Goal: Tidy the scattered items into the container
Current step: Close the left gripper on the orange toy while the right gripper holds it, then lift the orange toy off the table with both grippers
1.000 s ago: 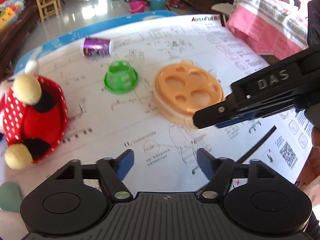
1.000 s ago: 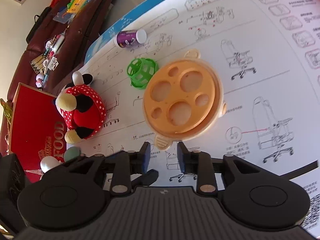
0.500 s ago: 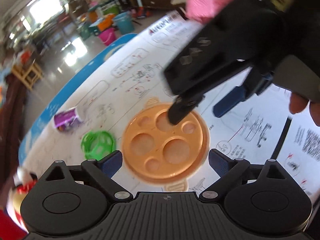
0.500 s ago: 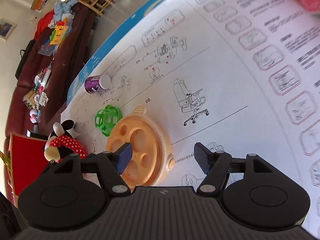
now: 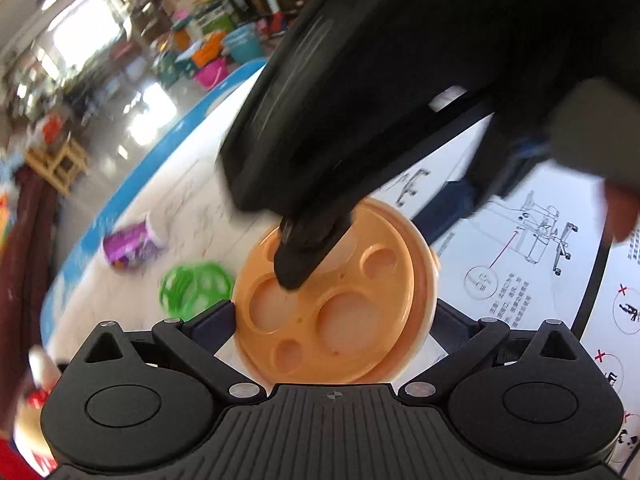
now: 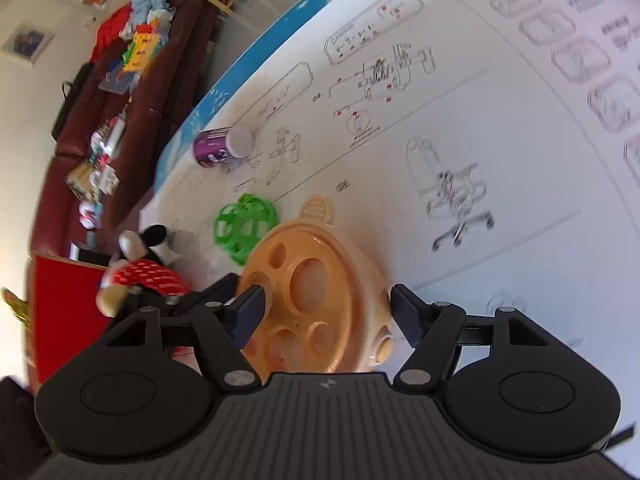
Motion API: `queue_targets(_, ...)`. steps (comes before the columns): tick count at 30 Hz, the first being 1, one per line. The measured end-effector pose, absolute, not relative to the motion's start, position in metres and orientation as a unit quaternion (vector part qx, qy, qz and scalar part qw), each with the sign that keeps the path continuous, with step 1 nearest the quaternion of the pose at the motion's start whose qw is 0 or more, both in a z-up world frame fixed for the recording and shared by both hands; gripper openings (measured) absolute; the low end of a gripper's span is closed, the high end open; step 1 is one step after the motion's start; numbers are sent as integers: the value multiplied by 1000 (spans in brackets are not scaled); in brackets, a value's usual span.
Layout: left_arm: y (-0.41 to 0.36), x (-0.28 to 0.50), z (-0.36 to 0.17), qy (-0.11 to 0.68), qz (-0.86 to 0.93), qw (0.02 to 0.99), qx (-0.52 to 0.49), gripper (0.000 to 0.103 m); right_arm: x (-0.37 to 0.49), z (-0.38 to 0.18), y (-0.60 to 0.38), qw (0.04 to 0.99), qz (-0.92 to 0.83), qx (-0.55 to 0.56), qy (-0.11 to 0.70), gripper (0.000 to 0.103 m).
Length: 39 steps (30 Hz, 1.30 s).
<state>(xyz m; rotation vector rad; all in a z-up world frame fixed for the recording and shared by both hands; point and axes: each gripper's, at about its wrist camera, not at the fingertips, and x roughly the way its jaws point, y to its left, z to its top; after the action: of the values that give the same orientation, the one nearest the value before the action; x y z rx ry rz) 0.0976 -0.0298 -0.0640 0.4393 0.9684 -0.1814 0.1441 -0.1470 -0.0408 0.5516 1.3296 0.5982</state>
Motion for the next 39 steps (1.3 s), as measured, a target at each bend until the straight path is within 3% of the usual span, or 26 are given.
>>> queue_targets(4, -17, 88, -62, 473, -77, 860, 178, 97, 132, -30, -146, 697, 287, 260, 604, 75)
queue_targets(28, 49, 67, -47, 531, -93, 840, -68, 94, 108, -7, -122, 685, 305, 268, 605, 77)
queue_targets(37, 53, 65, -46, 525, -98, 842, -72, 92, 107, -13, -109, 690, 301, 235, 615, 78)
queue_targets(39, 46, 65, -46, 524, -95, 845, -52, 93, 108, -17, -101, 701, 293, 207, 616, 73)
